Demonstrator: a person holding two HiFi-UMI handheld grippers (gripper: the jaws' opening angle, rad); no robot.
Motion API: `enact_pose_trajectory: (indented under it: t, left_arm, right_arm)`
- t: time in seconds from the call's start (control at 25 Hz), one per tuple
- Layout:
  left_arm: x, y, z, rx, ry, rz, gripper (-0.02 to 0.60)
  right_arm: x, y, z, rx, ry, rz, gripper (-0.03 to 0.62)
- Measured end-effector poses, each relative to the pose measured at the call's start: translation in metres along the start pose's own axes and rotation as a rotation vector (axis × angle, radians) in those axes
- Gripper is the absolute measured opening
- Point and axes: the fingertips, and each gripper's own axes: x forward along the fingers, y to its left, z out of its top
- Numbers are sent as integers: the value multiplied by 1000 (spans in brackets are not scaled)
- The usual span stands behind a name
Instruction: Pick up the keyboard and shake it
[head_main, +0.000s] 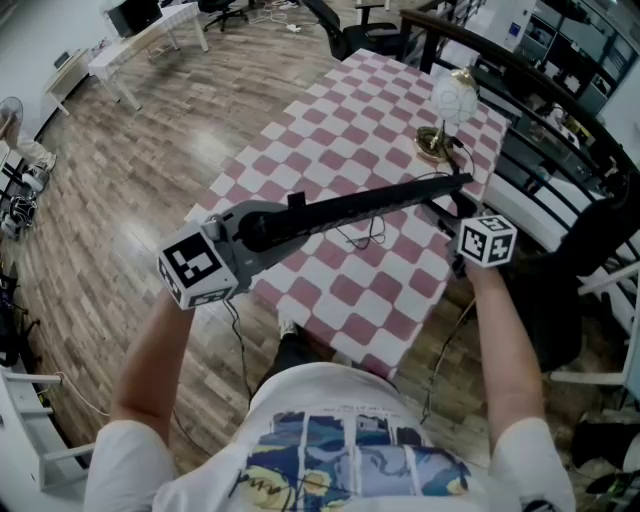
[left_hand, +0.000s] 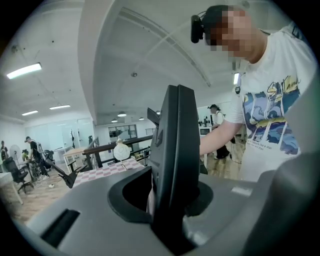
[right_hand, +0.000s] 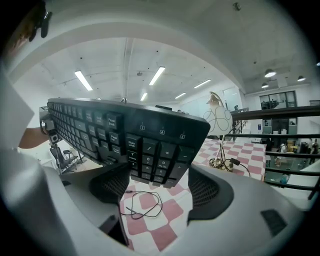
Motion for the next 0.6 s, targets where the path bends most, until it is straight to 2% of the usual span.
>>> enact_pose_trajectory:
  t: [0.12,0.32,0.6]
  left_arm:
    - [1,0,7,31,4,-3,87]
    - [4,-4,15,22,7,20,87]
    - [6,-9,21,85,16,25,87]
  right_arm:
    - [-1,0,4,2,-6,-2,365]
    - [0,-2,8,2,-13,-8,366]
    - [0,-4,9,6,-8,-20,367]
